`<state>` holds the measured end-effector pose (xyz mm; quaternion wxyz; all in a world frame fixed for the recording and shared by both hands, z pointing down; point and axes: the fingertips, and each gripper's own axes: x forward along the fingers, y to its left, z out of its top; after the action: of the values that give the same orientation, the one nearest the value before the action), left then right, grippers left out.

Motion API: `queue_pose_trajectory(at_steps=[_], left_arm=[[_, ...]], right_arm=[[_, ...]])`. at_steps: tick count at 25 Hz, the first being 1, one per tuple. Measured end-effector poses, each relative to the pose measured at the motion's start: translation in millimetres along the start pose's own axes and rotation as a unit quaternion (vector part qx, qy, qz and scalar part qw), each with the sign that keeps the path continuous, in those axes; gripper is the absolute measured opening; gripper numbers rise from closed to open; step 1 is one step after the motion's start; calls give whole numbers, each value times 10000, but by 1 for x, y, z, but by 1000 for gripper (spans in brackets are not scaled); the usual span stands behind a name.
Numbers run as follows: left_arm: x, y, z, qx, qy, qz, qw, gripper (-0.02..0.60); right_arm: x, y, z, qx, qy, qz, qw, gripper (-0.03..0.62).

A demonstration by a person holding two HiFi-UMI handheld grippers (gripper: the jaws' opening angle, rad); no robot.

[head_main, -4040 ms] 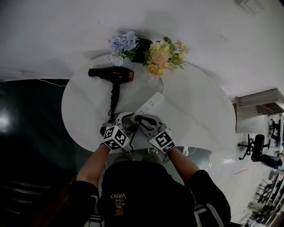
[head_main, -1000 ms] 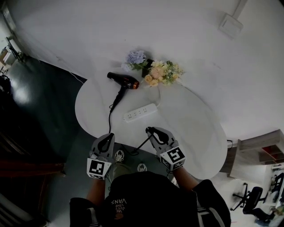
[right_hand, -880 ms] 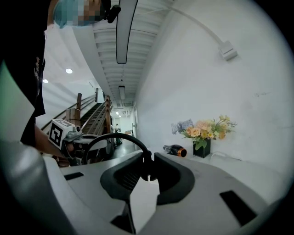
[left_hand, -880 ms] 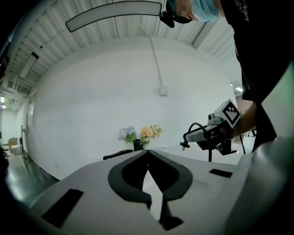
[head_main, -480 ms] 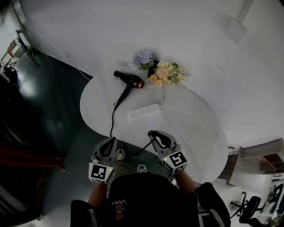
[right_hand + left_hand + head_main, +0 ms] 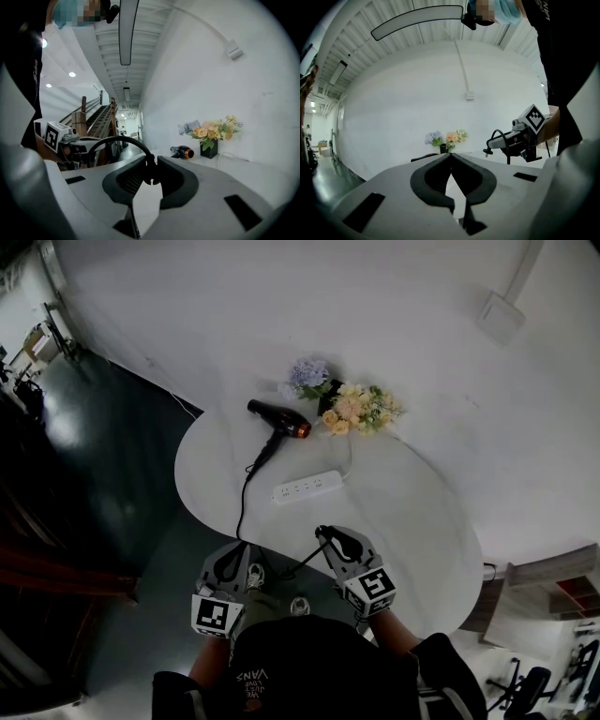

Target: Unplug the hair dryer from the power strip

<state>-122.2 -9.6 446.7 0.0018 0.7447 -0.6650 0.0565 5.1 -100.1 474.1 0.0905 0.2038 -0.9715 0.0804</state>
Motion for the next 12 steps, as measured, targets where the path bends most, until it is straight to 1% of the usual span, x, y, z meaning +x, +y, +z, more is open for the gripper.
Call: queue_pose_trajectory(at_steps=[12], left_arm=[[8,2,0,-33,4,-10,10000,18]], right_arm=[[8,-7,4,-9,-28,-10,10000,94]])
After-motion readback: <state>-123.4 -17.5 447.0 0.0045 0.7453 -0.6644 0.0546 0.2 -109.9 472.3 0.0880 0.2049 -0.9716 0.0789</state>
